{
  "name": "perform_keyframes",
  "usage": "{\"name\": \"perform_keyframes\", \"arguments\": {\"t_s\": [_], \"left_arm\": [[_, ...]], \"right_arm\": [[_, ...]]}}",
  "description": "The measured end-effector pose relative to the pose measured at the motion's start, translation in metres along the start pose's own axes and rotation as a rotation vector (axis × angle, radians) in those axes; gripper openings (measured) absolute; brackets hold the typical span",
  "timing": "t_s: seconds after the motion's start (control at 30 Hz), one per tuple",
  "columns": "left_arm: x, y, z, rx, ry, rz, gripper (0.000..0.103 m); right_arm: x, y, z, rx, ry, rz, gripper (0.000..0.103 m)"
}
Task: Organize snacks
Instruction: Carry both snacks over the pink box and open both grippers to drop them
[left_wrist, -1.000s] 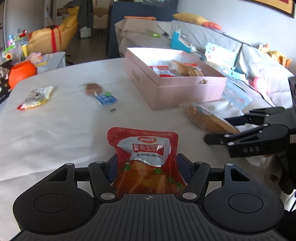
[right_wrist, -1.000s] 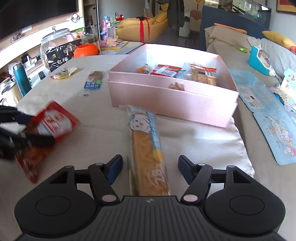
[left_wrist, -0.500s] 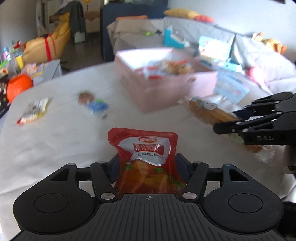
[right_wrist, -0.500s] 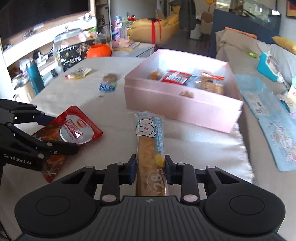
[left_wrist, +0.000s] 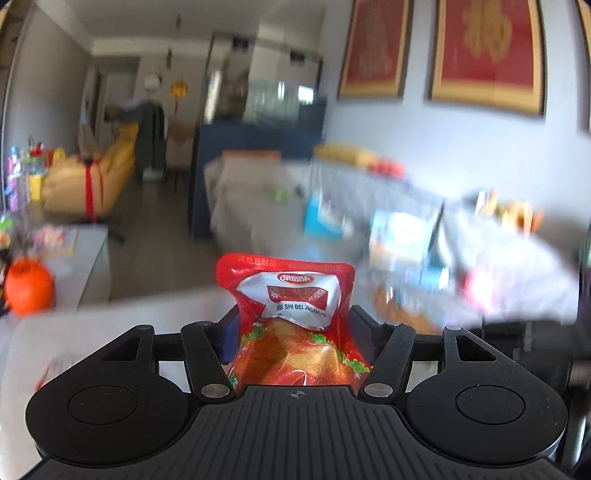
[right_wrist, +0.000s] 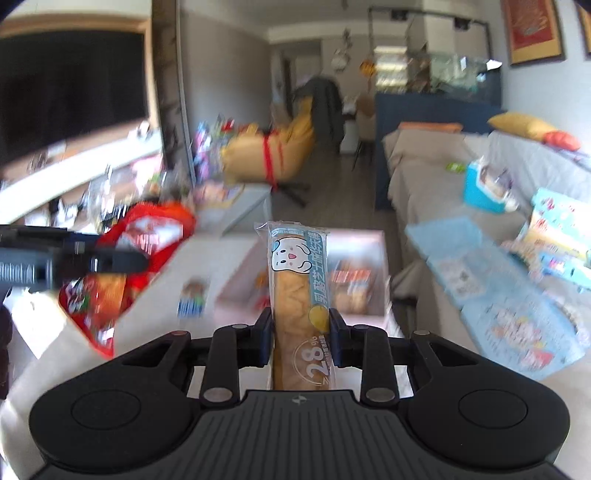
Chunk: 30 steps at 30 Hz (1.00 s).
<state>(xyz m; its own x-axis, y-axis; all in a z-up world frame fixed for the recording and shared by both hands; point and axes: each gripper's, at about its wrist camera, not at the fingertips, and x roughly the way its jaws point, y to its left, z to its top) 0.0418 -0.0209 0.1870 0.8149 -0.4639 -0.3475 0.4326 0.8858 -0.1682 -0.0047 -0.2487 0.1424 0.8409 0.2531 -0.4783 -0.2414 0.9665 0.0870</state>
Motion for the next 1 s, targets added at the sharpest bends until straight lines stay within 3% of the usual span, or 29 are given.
{"name": "perform_keyframes", "arguments": {"t_s": [0.1, 0.2, 0.3, 0.4, 0.53, 0.63, 0.77, 0.8, 0.87, 1.0], "left_arm": [[0.020, 0.007, 0.034, -0.060, -0.083, -0.052, 0.075], [0.050, 0.023, 0.051, -0.143, -0.108, -0.087, 0.085], [0.109, 0.054, 0.038, -0.281, 0.018, -0.155, 0.086], [0.164, 0.091, 0.009, -0.421, 0.197, -0.230, 0.077], [0.161, 0.126, -0.003, -0.456, 0.172, -0.177, 0.077], [0.142, 0.145, -0.013, -0.412, 0.181, -0.092, 0.077], [0.116, 0.172, -0.028, -0.207, 0.192, 0.282, 0.077], [0.116, 0.176, -0.032, -0.185, 0.199, 0.345, 0.077], [0.116, 0.195, -0.044, -0.186, 0.231, 0.416, 0.077], [0.112, 0.234, -0.070, -0.281, 0.288, 0.496, 0.077]], "right_arm": [[-0.002, -0.011, 0.035, 0.036, -0.053, -0.002, 0.029], [0.008, -0.017, 0.083, 0.026, -0.081, -0.015, 0.029], [0.038, -0.025, 0.129, 0.035, -0.053, -0.029, 0.031], [0.087, -0.033, 0.148, 0.057, 0.026, -0.002, 0.049], [0.136, -0.039, 0.129, 0.070, 0.142, -0.049, 0.050], [0.149, -0.046, 0.108, 0.075, 0.174, -0.076, 0.050], [0.154, -0.043, 0.086, 0.092, 0.214, -0.033, 0.050], [0.150, -0.036, 0.079, 0.083, 0.215, -0.021, 0.050], [0.151, -0.020, 0.071, 0.063, 0.222, 0.015, 0.052], [0.158, 0.036, 0.062, -0.014, 0.242, 0.107, 0.054]]}}
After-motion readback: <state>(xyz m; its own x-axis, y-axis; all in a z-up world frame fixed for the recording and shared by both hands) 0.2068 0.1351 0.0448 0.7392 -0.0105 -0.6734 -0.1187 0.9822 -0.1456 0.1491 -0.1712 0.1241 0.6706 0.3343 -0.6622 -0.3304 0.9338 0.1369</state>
